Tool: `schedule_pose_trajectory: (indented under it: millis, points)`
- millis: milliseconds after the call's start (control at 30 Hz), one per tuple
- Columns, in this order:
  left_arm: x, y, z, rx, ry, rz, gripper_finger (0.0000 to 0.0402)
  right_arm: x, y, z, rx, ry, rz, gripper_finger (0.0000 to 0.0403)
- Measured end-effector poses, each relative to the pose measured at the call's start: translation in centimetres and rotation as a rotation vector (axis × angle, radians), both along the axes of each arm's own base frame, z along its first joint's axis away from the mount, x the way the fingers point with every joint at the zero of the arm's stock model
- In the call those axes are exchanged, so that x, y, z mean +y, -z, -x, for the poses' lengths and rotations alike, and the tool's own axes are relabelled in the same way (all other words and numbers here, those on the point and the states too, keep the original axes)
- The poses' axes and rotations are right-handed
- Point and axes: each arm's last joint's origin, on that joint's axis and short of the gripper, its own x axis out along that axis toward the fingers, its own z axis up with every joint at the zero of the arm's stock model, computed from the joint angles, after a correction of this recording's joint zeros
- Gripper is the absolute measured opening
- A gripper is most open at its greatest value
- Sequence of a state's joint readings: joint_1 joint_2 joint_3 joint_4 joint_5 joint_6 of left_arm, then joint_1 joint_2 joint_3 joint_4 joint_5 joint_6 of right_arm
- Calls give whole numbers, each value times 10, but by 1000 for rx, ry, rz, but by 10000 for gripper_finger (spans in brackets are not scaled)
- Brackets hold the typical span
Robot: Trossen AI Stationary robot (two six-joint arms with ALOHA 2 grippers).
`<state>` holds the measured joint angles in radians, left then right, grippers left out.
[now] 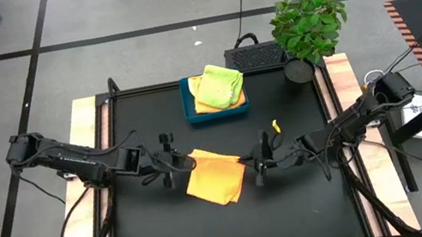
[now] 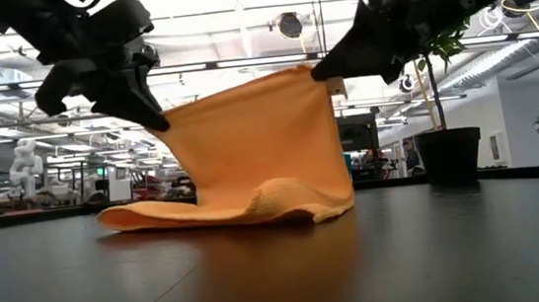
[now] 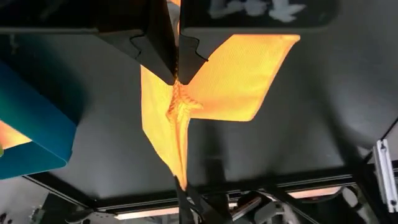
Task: Fold microfiber towels
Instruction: Fold the orange microfiber cloth
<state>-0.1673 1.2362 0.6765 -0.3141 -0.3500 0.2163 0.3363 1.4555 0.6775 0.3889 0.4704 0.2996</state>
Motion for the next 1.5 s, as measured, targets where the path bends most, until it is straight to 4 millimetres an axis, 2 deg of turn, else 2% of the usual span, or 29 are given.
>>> schedule_pose_trajectory:
  millis: [233,500,867,1033,1300,1500]
  points:
    - [-13,9,3,-22,102,8,6,8,13,8,-9,-28,-30,0]
    - [-18,10,5,-14,126,8,7,26,32,-1,-51,-118,-62,0]
    - [-33,10,9,-17,167,27,5,36,48,-5,-74,-146,-73,0]
    - [-39,10,10,-23,178,41,4,42,49,-5,-103,-174,-57,0]
    - [-45,36,24,-39,187,70,4,48,46,-7,-137,-181,-52,0]
    - [-46,50,32,-71,215,83,5,55,42,-17,-73,-178,-15,0]
